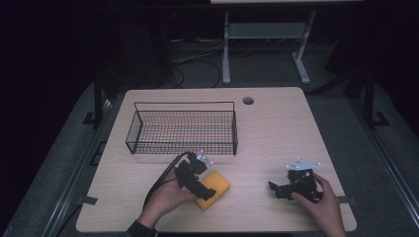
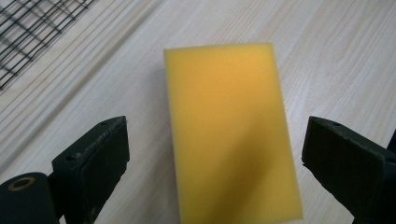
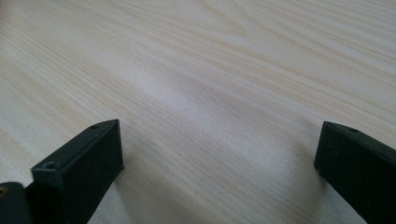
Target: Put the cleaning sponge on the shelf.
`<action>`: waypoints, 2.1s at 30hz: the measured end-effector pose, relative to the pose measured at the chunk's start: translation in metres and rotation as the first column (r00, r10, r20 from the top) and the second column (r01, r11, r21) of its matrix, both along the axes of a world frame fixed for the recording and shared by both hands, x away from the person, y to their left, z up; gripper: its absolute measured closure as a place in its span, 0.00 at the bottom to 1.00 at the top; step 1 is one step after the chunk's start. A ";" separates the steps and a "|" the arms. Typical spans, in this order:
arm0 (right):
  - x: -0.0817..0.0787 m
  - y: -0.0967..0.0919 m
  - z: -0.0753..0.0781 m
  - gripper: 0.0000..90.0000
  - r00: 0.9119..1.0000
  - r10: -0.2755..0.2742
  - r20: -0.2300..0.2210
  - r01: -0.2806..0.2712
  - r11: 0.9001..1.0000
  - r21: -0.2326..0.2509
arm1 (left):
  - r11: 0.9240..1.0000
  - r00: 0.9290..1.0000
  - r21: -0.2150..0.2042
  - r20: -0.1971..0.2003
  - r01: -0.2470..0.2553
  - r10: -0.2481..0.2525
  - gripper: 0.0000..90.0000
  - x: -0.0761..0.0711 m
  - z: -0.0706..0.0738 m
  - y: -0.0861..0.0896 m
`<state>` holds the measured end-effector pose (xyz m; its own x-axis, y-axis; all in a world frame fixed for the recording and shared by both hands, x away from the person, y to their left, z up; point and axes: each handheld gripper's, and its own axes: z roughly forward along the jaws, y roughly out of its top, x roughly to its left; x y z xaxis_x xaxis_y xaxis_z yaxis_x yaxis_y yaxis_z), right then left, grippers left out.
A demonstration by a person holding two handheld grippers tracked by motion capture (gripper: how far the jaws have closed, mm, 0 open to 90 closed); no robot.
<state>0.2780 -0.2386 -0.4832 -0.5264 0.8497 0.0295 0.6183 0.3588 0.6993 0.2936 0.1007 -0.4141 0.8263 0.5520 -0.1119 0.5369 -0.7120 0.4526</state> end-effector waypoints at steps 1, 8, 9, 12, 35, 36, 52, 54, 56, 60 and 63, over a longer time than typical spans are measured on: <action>0.000 0.000 0.000 0.00 1.000 0.000 0.000 0.000 1.000 0.000 | 1.000 1.000 0.002 -0.003 0.003 -0.003 0.08 0.000 -0.001 -0.002; 0.000 0.000 0.000 0.00 1.000 0.000 -0.001 0.000 1.000 0.000 | 1.000 1.000 0.014 -0.008 0.025 -0.025 0.08 -0.001 -0.007 -0.014; 0.000 0.000 0.000 0.00 1.000 0.001 0.000 -0.001 1.000 0.000 | 1.000 1.000 0.016 -0.008 0.027 -0.027 0.08 -0.001 -0.008 -0.015; 0.000 0.000 0.000 0.00 1.000 0.001 0.000 -0.001 1.000 0.000 | 0.999 0.999 0.029 -0.011 0.035 -0.035 0.08 -0.001 -0.011 -0.018; -0.001 0.000 0.000 0.00 1.000 0.002 0.000 -0.002 1.000 0.001 | 0.992 0.999 0.118 -0.002 0.051 -0.051 0.10 -0.002 -0.030 -0.026; -0.001 0.000 0.000 0.00 1.000 0.002 0.000 -0.002 1.000 0.001 | 0.992 0.999 0.119 0.001 0.052 -0.053 0.14 -0.002 -0.030 -0.026; -0.001 0.000 0.000 0.00 1.000 0.002 0.000 -0.002 1.000 0.001 | 0.989 0.998 0.136 0.007 0.055 -0.056 0.20 -0.004 -0.032 -0.027; -0.001 0.000 0.000 0.00 1.000 0.003 0.000 -0.003 1.000 0.001 | 0.989 0.998 0.134 0.006 0.055 -0.057 0.21 -0.004 -0.032 -0.027; -0.001 0.000 0.000 0.00 1.000 0.003 0.000 -0.003 1.000 0.001 | 0.990 0.998 0.131 0.005 0.055 -0.056 0.22 -0.004 -0.032 -0.026; -0.001 0.000 0.000 0.00 1.000 0.003 0.000 -0.003 1.000 0.000 | 0.990 0.998 0.132 0.006 0.058 -0.060 0.23 -0.004 -0.031 -0.025; -0.001 0.000 0.000 0.00 1.000 0.003 0.000 -0.003 1.000 0.000 | 0.990 0.998 0.129 0.005 0.063 -0.064 0.23 -0.004 -0.030 -0.025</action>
<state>0.2770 -0.2382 -0.4831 -0.5287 0.8483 0.0301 0.6176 0.3601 0.6992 0.2895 0.0760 -0.4445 0.8607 0.5079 -0.0351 0.4851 -0.7971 0.3596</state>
